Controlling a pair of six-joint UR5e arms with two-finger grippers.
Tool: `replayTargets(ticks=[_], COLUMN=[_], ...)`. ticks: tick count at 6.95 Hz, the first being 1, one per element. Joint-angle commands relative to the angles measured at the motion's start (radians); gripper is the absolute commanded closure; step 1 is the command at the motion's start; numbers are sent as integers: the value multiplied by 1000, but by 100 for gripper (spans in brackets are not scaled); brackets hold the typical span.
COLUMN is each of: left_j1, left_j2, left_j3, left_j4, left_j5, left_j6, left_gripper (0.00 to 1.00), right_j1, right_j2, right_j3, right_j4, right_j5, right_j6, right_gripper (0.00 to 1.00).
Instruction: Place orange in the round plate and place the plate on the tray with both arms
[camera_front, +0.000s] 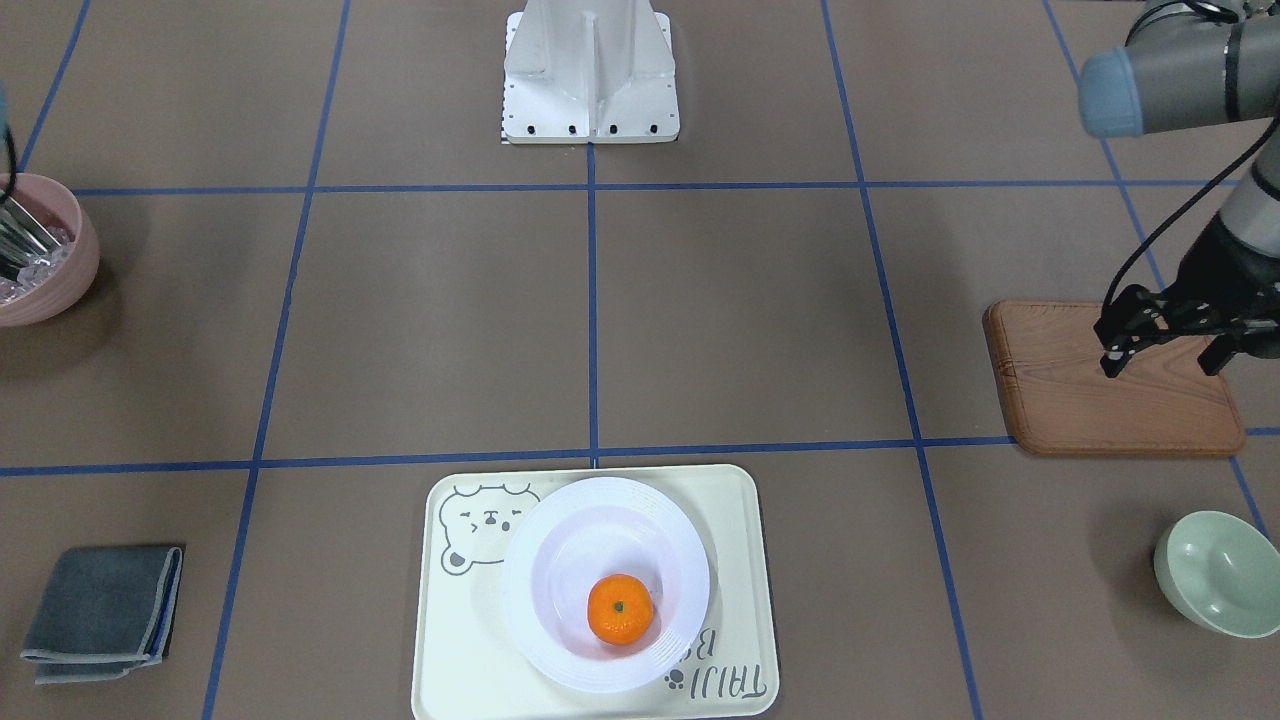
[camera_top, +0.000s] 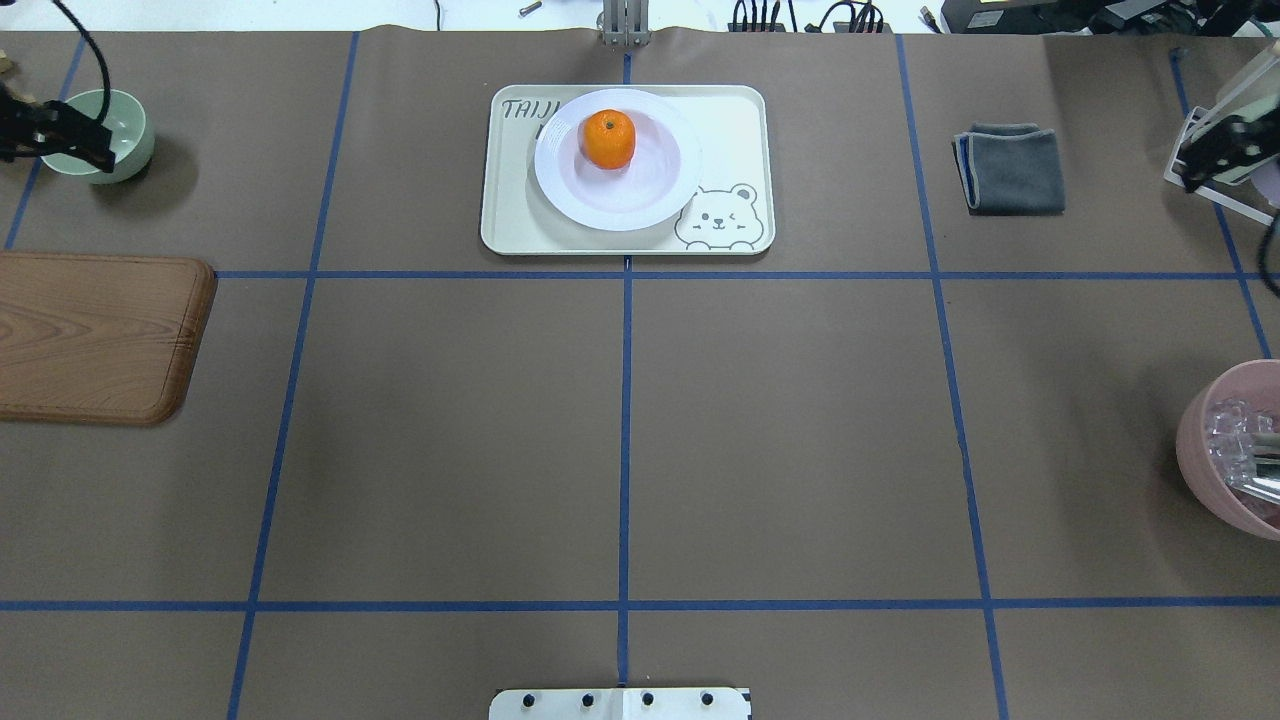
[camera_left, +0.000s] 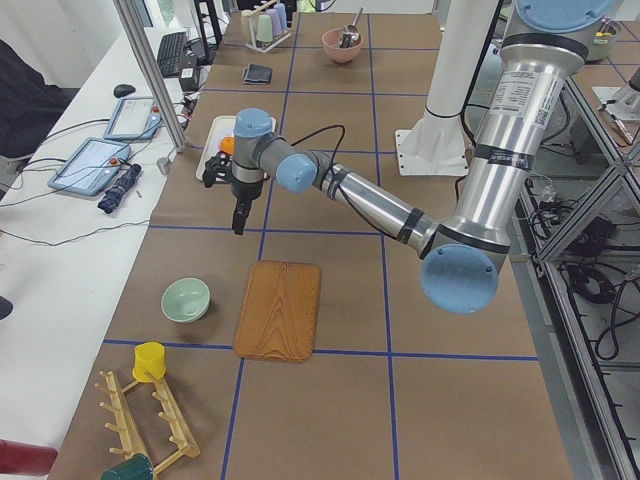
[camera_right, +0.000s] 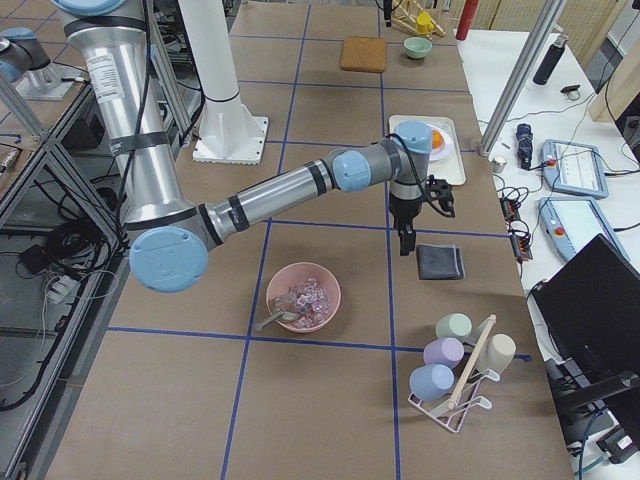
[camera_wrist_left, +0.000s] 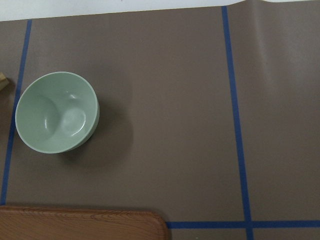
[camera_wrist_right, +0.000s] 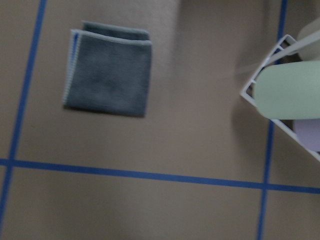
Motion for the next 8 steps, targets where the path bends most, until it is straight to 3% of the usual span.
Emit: replayTargets(ticks=[1,2,5,8], left_j1=[-129,-192,-308,-328], left_j2=[160,213,262,293], left_j3=[7,28,116,136], left_j4=[-3,-3,2,12], left_j5=[-112,-110,-114,-219], left_j6=[247,378,474,473], left_gripper=[1,1,1,1], right_j1=[218,261,269,271], right_j2=[-124,-168,-190,-201], right_j3=[-92,-145,-163,-170], right_j4=[-1,4,4,2], right_j5=[106,183,159,170], right_j6=[-337,-414,-408,-352], right_gripper=[0,0,0,0])
